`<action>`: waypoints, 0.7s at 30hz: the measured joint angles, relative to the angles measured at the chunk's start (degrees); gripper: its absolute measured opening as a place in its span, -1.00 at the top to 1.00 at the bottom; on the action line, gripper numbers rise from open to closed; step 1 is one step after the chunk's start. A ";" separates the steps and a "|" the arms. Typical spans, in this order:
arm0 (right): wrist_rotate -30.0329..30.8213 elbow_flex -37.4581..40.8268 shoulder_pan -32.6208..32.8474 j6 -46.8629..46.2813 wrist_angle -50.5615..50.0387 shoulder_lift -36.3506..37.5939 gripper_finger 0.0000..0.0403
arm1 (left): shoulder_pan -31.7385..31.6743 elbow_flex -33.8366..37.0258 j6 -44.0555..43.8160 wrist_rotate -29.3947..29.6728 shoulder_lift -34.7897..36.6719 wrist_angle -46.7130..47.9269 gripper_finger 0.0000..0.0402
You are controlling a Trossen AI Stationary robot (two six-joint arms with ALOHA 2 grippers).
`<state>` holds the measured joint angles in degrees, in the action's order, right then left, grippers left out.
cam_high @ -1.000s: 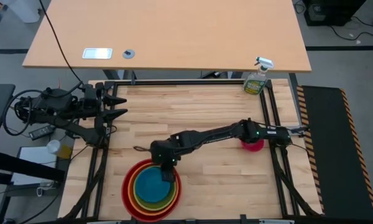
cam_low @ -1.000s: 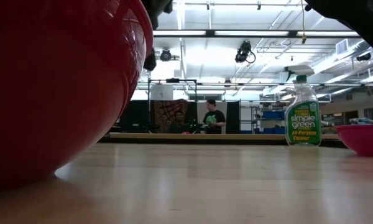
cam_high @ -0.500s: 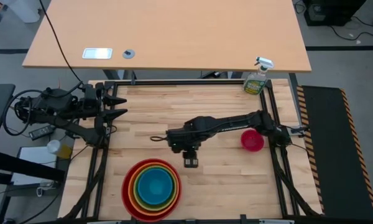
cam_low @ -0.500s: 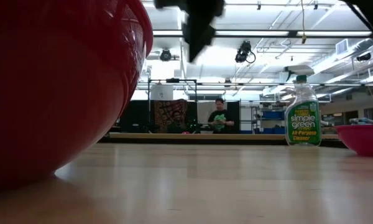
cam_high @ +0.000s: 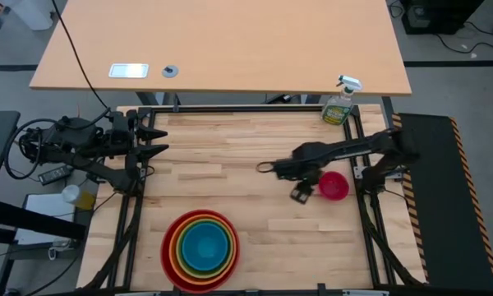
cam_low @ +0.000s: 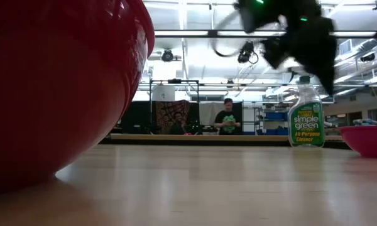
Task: Nest bowls inside each other
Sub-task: Stack the pink bowl on the blue bowl
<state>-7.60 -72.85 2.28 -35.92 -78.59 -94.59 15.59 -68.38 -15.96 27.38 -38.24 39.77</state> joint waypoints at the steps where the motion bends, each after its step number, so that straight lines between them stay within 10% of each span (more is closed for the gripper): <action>1: -0.23 2.00 -0.11 -2.49 -1.56 1.16 0.17 | 0.00 0.00 0.08 0.00 0.00 0.02 -0.01; 21: -6.50 20.65 -0.82 -9.57 10.62 5.70 0.01 | 0.00 0.00 0.30 0.00 0.00 -0.04 -0.01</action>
<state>-14.10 -52.19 1.46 -45.49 -67.97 -88.89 15.59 -68.38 -15.66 27.38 -38.24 39.72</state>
